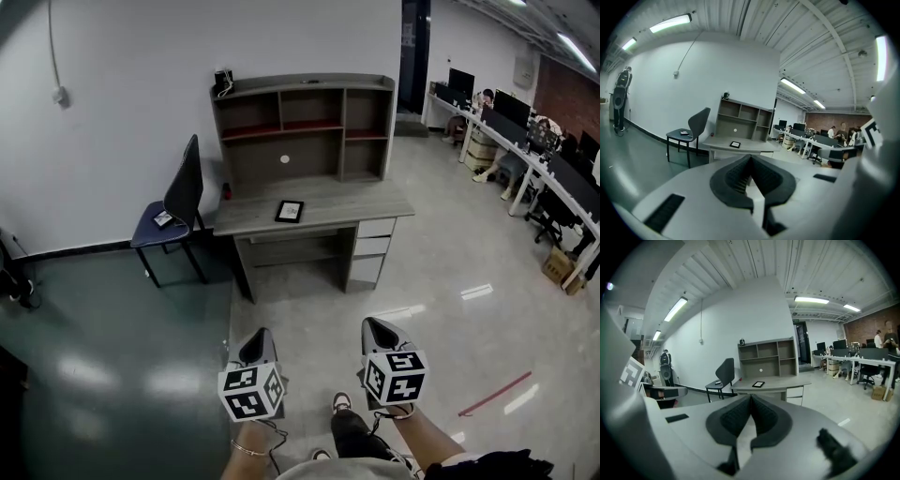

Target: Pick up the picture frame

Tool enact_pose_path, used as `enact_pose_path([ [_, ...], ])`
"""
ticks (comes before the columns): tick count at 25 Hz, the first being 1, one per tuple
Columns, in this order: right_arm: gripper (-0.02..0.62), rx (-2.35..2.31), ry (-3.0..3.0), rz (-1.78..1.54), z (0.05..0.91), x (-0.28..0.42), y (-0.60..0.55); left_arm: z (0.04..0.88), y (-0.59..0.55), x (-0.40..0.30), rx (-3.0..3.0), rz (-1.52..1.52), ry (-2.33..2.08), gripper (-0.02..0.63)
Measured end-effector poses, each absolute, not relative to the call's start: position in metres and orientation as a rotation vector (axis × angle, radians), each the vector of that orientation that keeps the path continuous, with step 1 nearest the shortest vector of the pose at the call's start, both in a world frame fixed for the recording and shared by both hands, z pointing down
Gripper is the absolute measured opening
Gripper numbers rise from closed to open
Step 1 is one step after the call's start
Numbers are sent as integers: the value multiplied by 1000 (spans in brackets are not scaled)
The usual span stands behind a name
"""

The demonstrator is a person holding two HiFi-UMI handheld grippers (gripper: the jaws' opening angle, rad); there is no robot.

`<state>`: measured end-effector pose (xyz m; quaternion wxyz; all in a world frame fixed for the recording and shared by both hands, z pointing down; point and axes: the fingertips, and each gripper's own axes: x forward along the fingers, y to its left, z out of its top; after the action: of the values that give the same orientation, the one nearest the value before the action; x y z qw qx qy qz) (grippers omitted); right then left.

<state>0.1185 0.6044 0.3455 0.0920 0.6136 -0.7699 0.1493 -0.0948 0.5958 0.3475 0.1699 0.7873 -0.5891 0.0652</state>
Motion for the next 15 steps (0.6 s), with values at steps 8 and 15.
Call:
enact_pose_path([
  [8,32,1822,-2289,450,348,120,545,351,546,-99,2216,205,-1701,3],
  [15,32,1782,-2309,474,355,127,479,360,491,-92,2178,236,-1728,3],
])
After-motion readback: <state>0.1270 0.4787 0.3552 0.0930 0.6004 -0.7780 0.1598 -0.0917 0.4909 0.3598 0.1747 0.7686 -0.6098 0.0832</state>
